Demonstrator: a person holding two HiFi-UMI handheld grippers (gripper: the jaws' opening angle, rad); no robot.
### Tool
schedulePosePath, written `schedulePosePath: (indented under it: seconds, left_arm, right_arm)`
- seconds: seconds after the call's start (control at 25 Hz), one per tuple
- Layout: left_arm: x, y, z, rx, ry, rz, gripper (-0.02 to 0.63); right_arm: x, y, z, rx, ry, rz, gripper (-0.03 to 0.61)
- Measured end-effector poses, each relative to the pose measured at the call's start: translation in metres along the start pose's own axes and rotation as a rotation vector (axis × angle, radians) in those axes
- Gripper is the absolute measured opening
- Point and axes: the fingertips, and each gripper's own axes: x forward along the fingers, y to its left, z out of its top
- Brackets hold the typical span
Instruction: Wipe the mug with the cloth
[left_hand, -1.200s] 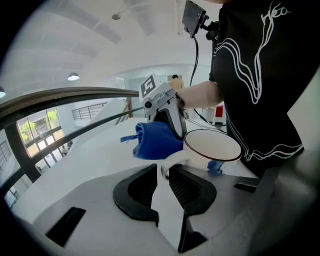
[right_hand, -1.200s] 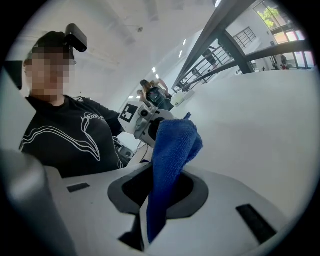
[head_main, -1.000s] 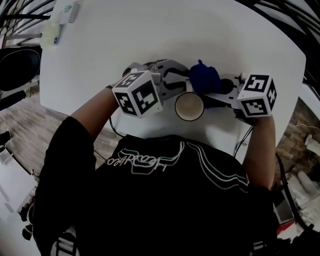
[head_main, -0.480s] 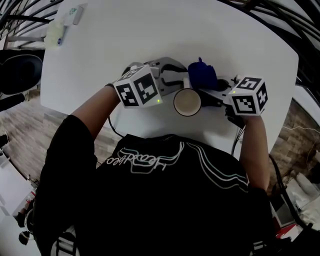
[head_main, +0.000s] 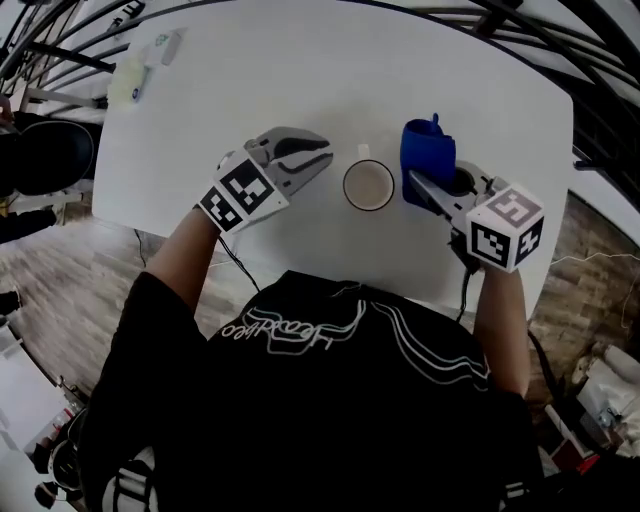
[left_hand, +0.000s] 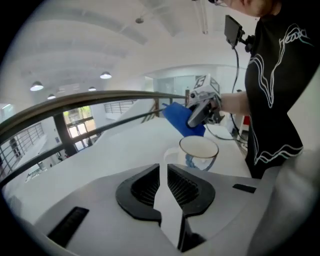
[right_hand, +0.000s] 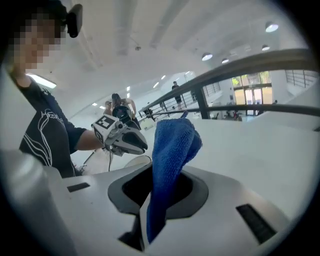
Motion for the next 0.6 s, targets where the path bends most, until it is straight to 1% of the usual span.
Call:
schedulePosePath:
  seconds: [0.08, 0.16, 0.28, 0.4, 0.48, 0.6]
  left_arm:
    - [-0.025, -0.007, 0.015, -0.063, -0.074, 0.051, 0.036]
    - [-0.047, -0.024, 0.034, -0.118, -0.147, 0.059, 0.011]
    - [-0.083, -0.067, 0.059, -0.177, -0.228, 0.036, 0.008]
    - [-0.138, -0.111, 0.079, -0.247, -0.325, 0.024, 0.007]
    - [-0.172, -0.14, 0.09, -0.28, -0.389, -0.011, 0.006]
    - [-0.216, -0.189, 0.093, -0.286, -0.426, -0.069, 0.006]
  right_arm:
    - [-0.02, 0.023, 0.016, -0.017, -0.079, -0.039, 0.054]
    - [-0.04, 0.051, 0.029, -0.019, -0.154, -0.068, 0.054]
    - [-0.062, 0.11, 0.035, 0.0, -0.26, -0.091, 0.054]
    - [-0.072, 0.182, 0.031, 0.017, -0.34, -0.104, 0.054]
    - [-0.077, 0.226, 0.025, 0.005, -0.372, -0.132, 0.054]
    - [-0.081, 0.288, 0.011, -0.009, -0.398, -0.171, 0.054]
